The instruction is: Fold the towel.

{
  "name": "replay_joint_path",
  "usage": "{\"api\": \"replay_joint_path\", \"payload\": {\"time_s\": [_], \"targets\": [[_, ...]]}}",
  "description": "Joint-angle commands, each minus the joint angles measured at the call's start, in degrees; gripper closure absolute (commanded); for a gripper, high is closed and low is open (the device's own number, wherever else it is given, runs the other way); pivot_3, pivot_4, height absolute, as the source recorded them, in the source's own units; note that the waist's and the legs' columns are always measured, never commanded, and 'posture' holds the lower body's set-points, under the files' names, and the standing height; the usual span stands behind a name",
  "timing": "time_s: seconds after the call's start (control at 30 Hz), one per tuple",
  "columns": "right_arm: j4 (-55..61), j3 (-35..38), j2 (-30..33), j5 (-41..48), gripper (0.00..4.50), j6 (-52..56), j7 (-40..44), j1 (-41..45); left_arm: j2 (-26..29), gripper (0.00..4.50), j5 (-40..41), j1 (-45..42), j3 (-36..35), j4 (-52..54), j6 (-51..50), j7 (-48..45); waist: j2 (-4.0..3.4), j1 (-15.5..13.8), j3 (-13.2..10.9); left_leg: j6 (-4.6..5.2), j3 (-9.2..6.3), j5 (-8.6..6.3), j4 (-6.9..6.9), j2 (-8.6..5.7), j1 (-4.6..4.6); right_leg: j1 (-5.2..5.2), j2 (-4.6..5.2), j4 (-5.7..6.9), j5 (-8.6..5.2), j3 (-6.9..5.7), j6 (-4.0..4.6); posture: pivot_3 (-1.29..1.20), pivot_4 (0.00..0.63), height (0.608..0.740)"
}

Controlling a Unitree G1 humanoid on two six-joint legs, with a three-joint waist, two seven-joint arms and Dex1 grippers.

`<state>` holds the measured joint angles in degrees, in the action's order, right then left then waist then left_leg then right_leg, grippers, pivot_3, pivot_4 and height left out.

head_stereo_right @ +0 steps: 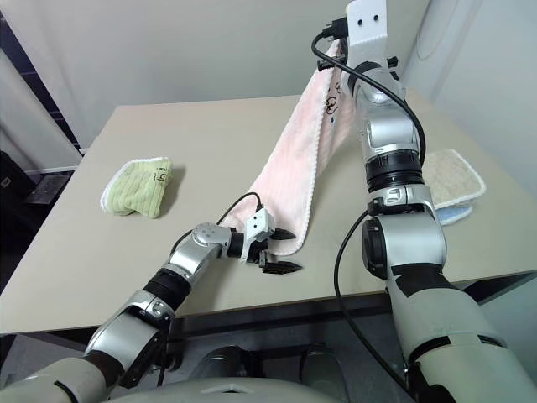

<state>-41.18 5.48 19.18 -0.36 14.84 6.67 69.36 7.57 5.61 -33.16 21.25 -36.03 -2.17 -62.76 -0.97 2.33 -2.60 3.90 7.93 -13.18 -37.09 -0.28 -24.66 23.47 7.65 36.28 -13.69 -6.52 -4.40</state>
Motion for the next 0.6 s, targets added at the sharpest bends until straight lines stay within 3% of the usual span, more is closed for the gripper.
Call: {"api": "replay_joint_path", "payload": {"time_s": [0.03, 0.13, 0.43, 0.6], "targets": [[4.2, 0.0, 0.7, -0.3, 4.5, 0.4, -0.6, 0.3, -0.3, 0.4, -2.3, 0.3, 0.7, -2.9, -1.1, 1.3, 0.0, 0.0, 0.0, 0.0, 0.0, 0.0, -0.01, 0.0, 0.02, -0.02, 0.0, -0.01, 0.02, 0.0, -0.01, 0.0, 0.0, 0.72], [5.1, 0.1, 1.0, -0.3, 4.5, 1.1, -0.6, -0.3, 0.1, 1.23, -2.7, 0.2, 0.9, -3.2, -2.3, 0.7, 0.01, 0.0, 0.0, 0.01, -0.01, -0.01, -0.01, 0.0, 0.04, -0.05, 0.01, -0.04, 0.05, -0.01, -0.02, 0.0, 0.0, 0.72], [6.2, -0.7, 1.5, -1.6, 4.5, 1.0, -0.3, -1.5, 2.3, 4.49, -2.9, 0.3, 1.0, -3.1, -2.6, -1.3, 0.01, 0.1, 0.0, 0.05, -0.01, -0.03, 0.07, 0.03, 0.03, -0.03, -0.03, -0.09, 0.03, -0.03, -0.06, 0.0, 0.0, 0.72], [5.8, -0.6, 1.8, -1.6, 4.5, 0.8, -0.5, -1.9, 3.3, 4.49, -1.0, 0.6, -0.4, -1.6, -3.1, -3.6, 0.01, 0.2, 0.0, 0.05, -0.01, -0.03, 0.07, 0.05, 0.04, -0.03, -0.04, -0.09, 0.03, -0.03, -0.05, 0.0, 0.0, 0.72]]}}
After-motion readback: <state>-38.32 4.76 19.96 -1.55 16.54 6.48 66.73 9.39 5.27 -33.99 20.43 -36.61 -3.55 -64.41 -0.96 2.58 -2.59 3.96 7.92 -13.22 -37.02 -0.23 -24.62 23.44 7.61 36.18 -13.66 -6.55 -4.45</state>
